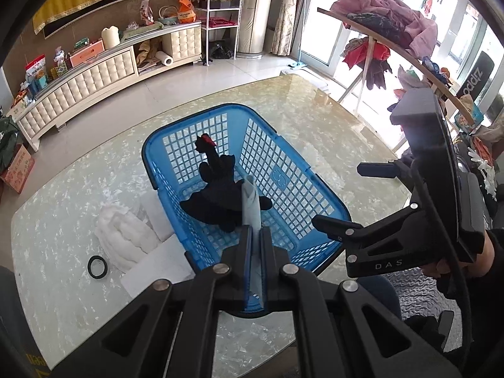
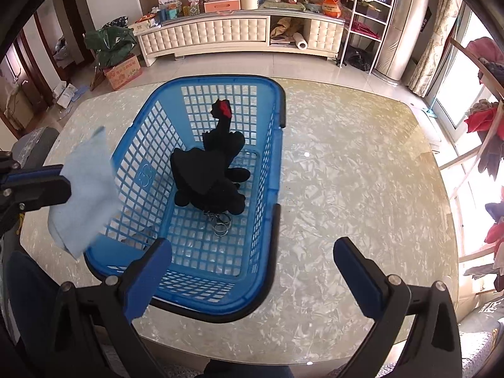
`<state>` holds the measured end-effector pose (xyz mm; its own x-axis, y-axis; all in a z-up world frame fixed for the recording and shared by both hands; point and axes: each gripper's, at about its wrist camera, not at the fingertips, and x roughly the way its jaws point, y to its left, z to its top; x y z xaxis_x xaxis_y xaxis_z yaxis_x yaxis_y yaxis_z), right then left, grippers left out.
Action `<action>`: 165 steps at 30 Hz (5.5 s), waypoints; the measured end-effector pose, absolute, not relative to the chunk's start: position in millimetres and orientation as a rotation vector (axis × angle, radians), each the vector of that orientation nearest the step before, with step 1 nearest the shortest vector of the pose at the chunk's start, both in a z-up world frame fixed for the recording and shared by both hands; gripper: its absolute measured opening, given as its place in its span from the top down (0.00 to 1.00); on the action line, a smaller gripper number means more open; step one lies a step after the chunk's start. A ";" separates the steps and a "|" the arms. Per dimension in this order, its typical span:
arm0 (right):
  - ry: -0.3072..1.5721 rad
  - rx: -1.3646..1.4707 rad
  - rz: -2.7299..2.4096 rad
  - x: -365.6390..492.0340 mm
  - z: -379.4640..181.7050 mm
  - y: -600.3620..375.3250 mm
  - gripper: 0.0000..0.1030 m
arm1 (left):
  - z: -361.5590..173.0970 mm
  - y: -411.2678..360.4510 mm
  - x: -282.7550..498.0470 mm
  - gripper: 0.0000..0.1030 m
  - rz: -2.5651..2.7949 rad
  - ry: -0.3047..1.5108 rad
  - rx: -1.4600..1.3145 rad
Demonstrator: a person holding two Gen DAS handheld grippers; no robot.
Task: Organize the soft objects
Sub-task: 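Carry the light blue cloth over the basket with the left gripper and release it, then withdraw both tools from the basket toward the white towels and black ring, then grasp the black rubber ring with the left gripper while the right gripper grasps the white towels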
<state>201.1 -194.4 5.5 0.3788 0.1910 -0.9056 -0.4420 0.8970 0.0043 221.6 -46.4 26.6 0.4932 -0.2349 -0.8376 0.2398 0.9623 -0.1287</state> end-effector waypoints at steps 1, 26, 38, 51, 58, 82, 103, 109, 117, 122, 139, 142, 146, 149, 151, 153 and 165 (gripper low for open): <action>1.115 -0.247 0.410 202.4 5.5 -197.0 0.00 | 25.9 -47.7 223.1 0.96 -0.291 1.018 0.004; 1.158 -0.105 0.416 222.2 -19.1 -230.9 0.00 | -49.7 -86.3 280.0 0.96 -0.317 1.185 0.102; 1.153 -0.106 0.420 223.4 -20.8 -228.0 0.00 | -71.4 -84.8 286.6 0.96 -0.318 1.218 0.148; 1.170 -0.096 0.397 226.5 -24.5 -234.6 0.00 | -79.7 -86.7 288.0 0.78 -0.296 1.233 0.169; 1.170 -0.091 0.402 227.1 -24.6 -234.7 0.00 | -71.3 -95.2 282.2 0.48 -0.321 1.191 0.210; 1.090 -0.093 0.393 193.7 21.5 -220.3 0.00 | 4.1 -67.1 236.8 0.00 -0.272 0.982 0.231; 1.045 -0.157 0.391 149.0 36.1 -163.8 0.00 | 36.5 3.2 171.7 0.00 -0.253 0.916 0.163; 1.048 -0.166 0.423 143.1 32.3 -132.3 0.00 | 34.8 30.0 156.5 0.00 -0.267 0.940 0.157; 1.057 -0.178 0.491 143.0 22.8 -89.4 0.00 | 28.9 72.5 145.9 0.00 -0.215 0.986 0.129; 1.041 -0.219 0.556 137.8 15.7 -60.9 0.00 | 22.3 100.3 139.5 0.00 -0.190 0.998 0.126; 1.101 -0.332 0.662 146.5 -24.8 18.5 0.01 | -12.0 184.5 134.8 0.00 -0.117 1.051 0.050; 1.110 -0.365 0.673 147.0 -33.8 31.3 0.01 | -21.9 194.5 137.3 0.00 -0.119 1.054 0.036; 1.128 -0.380 0.664 152.9 -47.7 42.5 0.01 | -35.4 204.6 140.6 0.00 -0.129 1.067 0.035; 1.142 -0.380 0.656 156.8 -60.2 47.5 0.01 | -44.5 210.9 142.2 0.00 -0.139 1.067 0.034; 1.152 -0.396 0.643 158.0 -68.1 50.8 0.01 | -50.6 215.6 144.1 0.00 -0.143 1.065 0.035; 1.150 -0.430 0.608 160.2 -76.9 52.7 0.01 | -57.2 220.6 147.9 0.00 -0.142 1.069 0.031; 1.235 -0.416 0.504 182.9 -118.5 41.2 0.07 | -92.1 228.7 185.8 0.00 -0.184 1.114 0.061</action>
<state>182.9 41.2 -118.5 0.2458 0.1373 -0.9595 -0.5730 0.8190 -0.0296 185.8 228.7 -92.1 0.4273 -0.1166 -0.8965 0.1779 0.9831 -0.0431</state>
